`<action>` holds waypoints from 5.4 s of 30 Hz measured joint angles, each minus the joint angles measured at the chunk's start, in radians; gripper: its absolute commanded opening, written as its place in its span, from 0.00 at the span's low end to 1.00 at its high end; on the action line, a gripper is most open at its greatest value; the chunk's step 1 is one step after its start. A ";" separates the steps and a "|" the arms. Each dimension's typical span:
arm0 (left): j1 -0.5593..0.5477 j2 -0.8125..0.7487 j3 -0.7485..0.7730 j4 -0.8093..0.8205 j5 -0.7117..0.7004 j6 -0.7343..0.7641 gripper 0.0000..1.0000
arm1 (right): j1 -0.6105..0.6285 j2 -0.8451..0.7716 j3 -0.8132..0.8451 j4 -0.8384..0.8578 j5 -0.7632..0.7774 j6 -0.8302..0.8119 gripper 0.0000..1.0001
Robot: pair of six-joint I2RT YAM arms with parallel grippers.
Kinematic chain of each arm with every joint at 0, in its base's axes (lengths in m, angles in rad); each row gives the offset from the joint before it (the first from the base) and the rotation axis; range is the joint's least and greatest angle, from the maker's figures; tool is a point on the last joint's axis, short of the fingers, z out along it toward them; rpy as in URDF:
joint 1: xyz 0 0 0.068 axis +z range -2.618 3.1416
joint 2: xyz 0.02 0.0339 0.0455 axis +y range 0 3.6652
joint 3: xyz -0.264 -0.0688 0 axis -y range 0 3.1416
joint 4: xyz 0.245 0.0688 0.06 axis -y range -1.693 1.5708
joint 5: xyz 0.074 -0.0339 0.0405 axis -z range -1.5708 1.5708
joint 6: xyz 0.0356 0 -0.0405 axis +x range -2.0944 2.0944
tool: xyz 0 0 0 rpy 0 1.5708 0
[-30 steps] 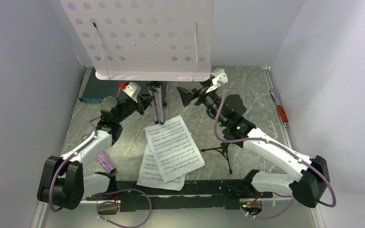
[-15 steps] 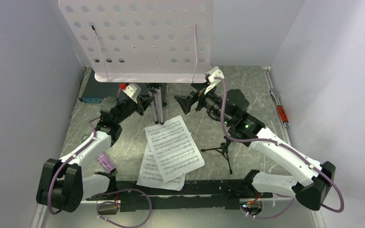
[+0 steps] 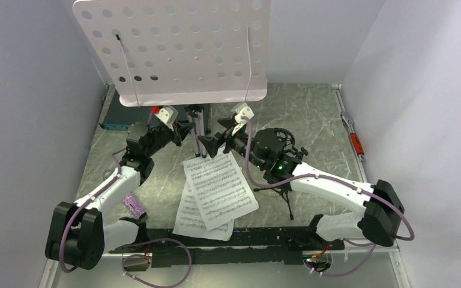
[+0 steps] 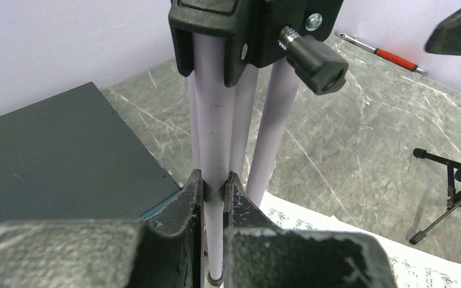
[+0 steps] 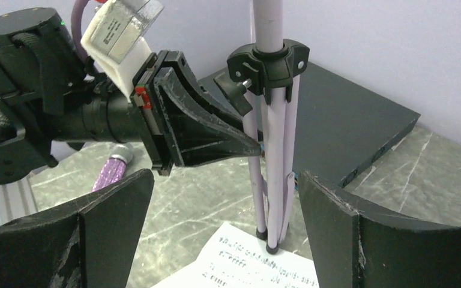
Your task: Set up the instrument practice props
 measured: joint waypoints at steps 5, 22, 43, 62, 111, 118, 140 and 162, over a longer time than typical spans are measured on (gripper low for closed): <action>0.000 -0.002 0.000 -0.003 0.000 0.001 0.03 | 0.023 0.071 -0.007 0.151 0.067 -0.013 0.94; -0.008 -0.002 0.000 -0.002 0.001 0.005 0.03 | 0.072 0.293 0.122 0.406 0.256 -0.087 0.73; -0.024 -0.002 0.002 -0.004 0.008 0.028 0.03 | 0.112 0.484 0.304 0.591 0.444 -0.255 0.75; -0.023 -0.021 0.009 -0.047 -0.023 0.027 0.03 | 0.090 0.489 0.333 0.500 0.470 -0.304 0.00; -0.062 0.036 0.136 -0.159 -0.099 0.030 0.03 | -0.040 0.412 0.391 0.262 0.237 -0.149 0.00; -0.070 0.047 0.137 -0.164 -0.101 0.026 0.03 | -0.045 0.402 0.396 0.212 0.220 -0.158 0.00; -0.085 -0.029 0.275 -0.428 -0.138 0.061 0.03 | -0.047 0.350 0.432 0.168 0.130 -0.189 0.00; -0.163 0.056 0.415 -0.620 -0.271 0.112 0.03 | -0.068 0.328 0.425 0.116 0.129 -0.168 0.00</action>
